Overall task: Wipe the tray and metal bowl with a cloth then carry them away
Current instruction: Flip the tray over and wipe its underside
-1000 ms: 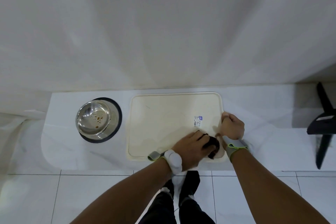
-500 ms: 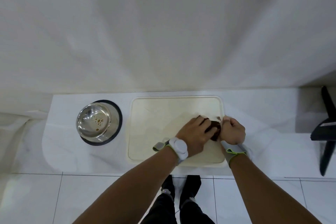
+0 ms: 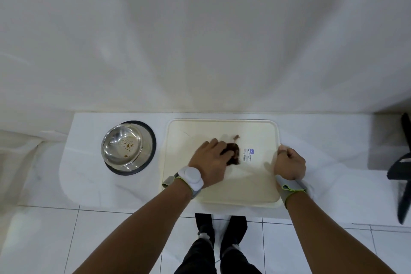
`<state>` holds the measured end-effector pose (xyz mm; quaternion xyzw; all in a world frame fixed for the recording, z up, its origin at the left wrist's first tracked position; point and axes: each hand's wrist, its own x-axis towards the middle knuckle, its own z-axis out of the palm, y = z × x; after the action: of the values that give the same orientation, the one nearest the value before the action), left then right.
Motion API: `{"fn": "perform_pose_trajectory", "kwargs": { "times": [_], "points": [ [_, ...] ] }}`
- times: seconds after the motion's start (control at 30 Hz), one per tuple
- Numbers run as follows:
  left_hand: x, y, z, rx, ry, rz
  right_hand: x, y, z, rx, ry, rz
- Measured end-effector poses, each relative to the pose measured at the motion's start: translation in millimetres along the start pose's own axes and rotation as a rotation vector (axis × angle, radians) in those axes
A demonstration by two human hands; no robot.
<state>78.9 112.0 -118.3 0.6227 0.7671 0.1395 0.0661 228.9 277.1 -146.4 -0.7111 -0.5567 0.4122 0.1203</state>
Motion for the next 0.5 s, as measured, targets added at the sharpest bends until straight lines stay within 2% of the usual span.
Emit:
{"fn": "perform_pose_trajectory", "kwargs": {
  "times": [0.07, 0.13, 0.3, 0.5],
  "points": [
    [-0.2, -15.1, -4.1, -0.008, 0.086, -0.146, -1.0, -0.2, 1.1, -0.001, 0.007, 0.001],
    [6.3, -17.8, -4.7, 0.019, 0.101, -0.229, -1.1, -1.5, 3.2, -0.004, 0.041, 0.017],
    [6.3, 7.4, 1.5, 0.049, -0.057, -0.027, -1.7, -1.6, 0.1, -0.007, 0.009, 0.012],
    [18.4, -13.9, -7.4, 0.031, 0.029, -0.308, -1.9, -1.2, -0.2, 0.001, 0.006, 0.016]
  ]
}}
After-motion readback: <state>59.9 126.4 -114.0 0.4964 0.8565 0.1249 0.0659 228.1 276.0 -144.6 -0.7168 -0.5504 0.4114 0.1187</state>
